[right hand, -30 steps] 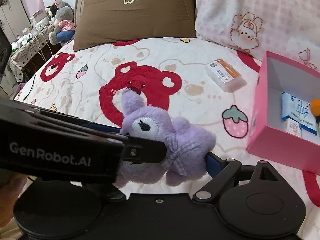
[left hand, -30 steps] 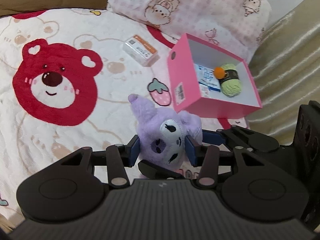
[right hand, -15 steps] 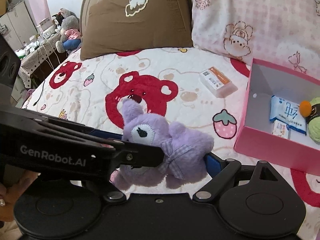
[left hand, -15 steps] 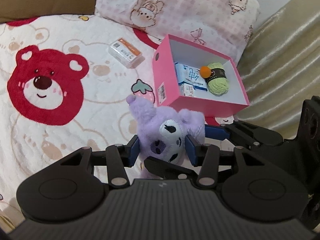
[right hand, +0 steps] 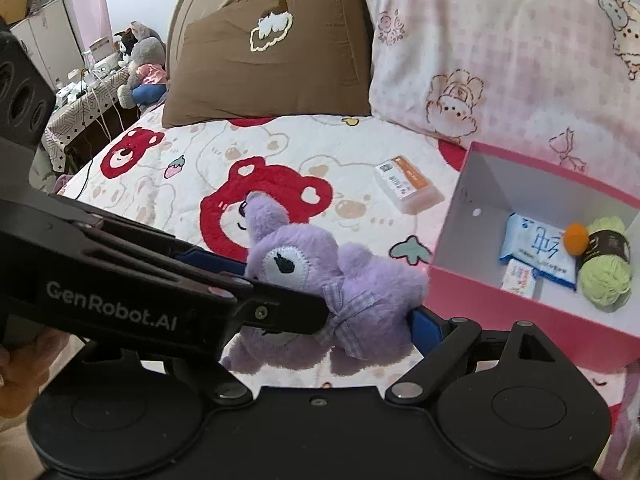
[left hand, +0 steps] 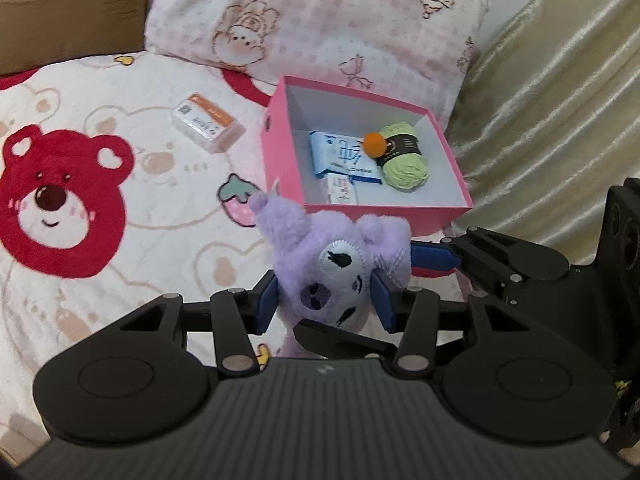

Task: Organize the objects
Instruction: 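Lower the purple plush toy into the pink box beside the tissue pack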

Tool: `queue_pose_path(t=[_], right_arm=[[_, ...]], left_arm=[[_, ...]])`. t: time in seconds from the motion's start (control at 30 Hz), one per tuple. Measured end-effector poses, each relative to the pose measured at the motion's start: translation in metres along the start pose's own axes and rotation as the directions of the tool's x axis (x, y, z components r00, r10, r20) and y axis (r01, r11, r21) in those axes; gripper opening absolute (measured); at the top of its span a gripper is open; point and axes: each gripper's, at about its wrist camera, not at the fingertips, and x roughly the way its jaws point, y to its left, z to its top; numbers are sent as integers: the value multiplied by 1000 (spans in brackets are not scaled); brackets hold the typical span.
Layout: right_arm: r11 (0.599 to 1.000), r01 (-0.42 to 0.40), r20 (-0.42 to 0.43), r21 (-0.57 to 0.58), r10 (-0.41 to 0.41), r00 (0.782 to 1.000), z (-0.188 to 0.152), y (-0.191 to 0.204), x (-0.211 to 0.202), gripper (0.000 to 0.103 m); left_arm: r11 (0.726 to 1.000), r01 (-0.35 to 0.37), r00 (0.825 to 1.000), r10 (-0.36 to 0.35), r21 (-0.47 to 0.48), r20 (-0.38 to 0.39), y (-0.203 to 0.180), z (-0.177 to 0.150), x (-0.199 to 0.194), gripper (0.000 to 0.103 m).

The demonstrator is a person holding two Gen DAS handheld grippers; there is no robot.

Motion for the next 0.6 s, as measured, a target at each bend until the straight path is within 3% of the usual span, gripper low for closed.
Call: queue_pose_path(t=[0.3,0.6], right_arm=[[999,51,63,-3,-50,997,-2,-38,-26,88],[991,111,120,70,-119,986,-4,-82,-43,83]], left_arm=[[997,71,997,-70,33,-21,-36,20,25,47],[992,115,993,-115,56,-6,-68,49,56,48]])
